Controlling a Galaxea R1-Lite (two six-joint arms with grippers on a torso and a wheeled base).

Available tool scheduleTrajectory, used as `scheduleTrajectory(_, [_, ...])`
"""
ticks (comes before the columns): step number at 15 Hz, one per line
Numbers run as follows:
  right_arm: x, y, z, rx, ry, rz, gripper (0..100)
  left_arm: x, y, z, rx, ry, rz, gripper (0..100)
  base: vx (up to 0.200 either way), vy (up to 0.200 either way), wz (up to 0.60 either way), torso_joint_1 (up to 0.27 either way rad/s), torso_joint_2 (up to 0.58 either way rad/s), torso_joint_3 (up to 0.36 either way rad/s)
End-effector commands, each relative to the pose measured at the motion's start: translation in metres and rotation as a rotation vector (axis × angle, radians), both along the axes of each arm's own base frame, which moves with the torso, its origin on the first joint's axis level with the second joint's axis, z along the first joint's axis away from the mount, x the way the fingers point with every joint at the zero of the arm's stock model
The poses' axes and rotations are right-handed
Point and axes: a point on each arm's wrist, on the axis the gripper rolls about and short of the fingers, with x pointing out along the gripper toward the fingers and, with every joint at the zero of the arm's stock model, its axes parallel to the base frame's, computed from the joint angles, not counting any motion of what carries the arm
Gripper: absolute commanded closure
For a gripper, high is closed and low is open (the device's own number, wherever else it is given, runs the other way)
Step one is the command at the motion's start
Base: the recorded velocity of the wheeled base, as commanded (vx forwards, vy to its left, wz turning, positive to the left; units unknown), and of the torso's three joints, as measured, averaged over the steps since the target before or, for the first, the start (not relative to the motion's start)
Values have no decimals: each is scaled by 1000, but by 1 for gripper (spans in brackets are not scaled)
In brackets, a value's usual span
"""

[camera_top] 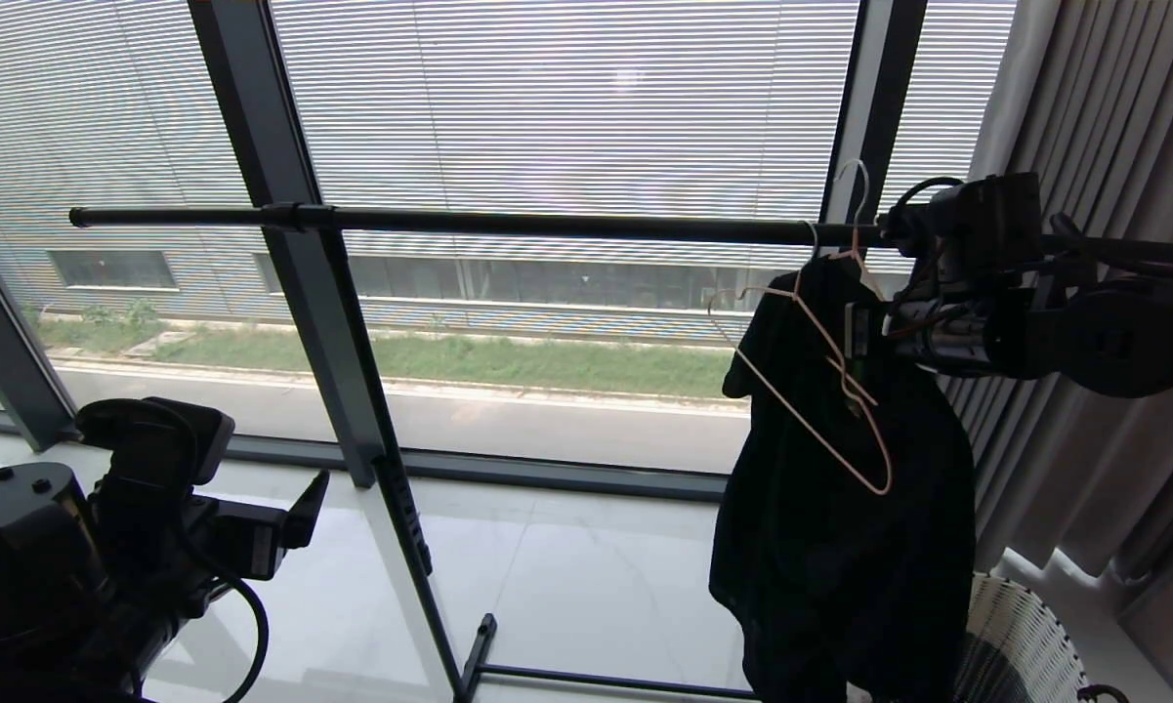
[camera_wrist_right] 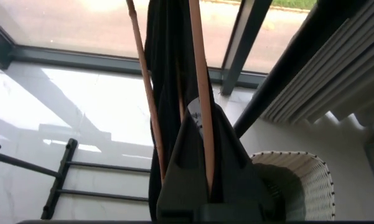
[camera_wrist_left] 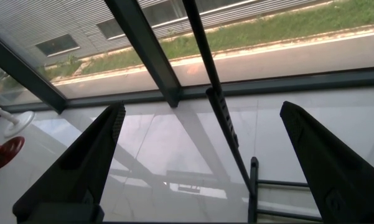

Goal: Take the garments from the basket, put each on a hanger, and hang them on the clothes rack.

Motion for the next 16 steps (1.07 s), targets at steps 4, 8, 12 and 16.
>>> scheduleTrajectory(4, [21,-7,-21,-22,47,-41,100,-2,-1,-1,2,1,-8,0,0,0,0,0,0,0])
scheduleTrajectory(8, [25,-5,-29,-30,67,-40,100,-2,-2,-1,16,5,-15,0,0,0,0,0,0,0])
scheduleTrajectory(12, [29,-8,-34,-34,79,-49,100,-2,-2,-1,15,3,-15,0,0,0,0,0,0,0])
scheduleTrajectory(16, [32,-11,-38,-39,90,-60,100,-2,-2,0,17,4,-14,0,0,0,0,0,0,0])
